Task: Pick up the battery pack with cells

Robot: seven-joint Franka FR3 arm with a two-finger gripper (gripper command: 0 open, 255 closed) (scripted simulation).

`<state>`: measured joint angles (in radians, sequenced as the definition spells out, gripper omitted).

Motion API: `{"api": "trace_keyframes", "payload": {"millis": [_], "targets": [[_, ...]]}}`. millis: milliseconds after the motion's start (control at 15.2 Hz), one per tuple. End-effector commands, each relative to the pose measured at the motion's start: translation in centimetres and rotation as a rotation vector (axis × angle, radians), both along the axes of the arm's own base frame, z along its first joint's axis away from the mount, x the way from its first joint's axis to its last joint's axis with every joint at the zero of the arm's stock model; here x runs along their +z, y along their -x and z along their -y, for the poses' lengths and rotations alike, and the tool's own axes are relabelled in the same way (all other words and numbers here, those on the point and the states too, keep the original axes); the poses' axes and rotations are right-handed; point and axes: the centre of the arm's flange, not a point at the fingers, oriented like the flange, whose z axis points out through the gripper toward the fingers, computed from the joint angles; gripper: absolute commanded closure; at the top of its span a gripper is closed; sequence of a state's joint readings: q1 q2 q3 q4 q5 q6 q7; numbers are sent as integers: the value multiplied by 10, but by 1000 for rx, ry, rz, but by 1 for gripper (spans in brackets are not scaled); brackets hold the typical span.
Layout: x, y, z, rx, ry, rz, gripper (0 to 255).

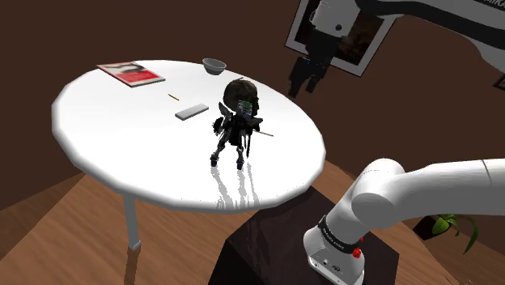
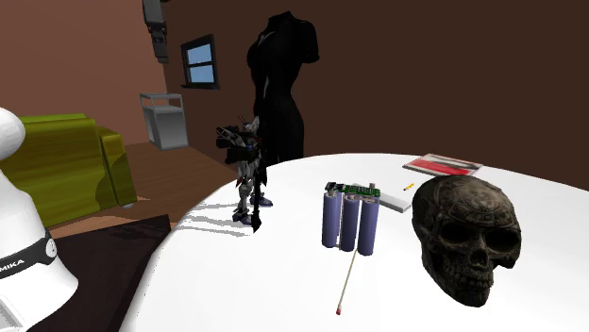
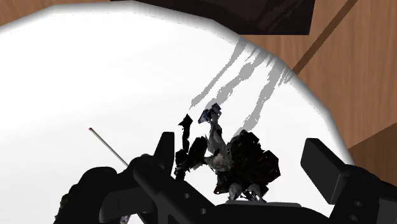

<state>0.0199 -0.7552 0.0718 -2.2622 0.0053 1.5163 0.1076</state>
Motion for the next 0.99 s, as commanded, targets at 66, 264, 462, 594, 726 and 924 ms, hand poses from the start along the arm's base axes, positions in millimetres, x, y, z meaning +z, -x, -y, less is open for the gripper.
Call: {"api": "trace_keyframes", "payload": {"millis": [66, 264, 462, 594, 726, 924], "targets": [[-8, -7, 8, 7, -2, 1, 0], [-32, -29, 31, 26, -8, 5, 0], [-55, -52, 53, 46, -13, 9, 0], [-71, -67, 68, 59, -17, 12, 0], [-87, -83, 82, 72, -21, 15, 0], [-111, -107, 103, 91, -26, 19, 0]]}}
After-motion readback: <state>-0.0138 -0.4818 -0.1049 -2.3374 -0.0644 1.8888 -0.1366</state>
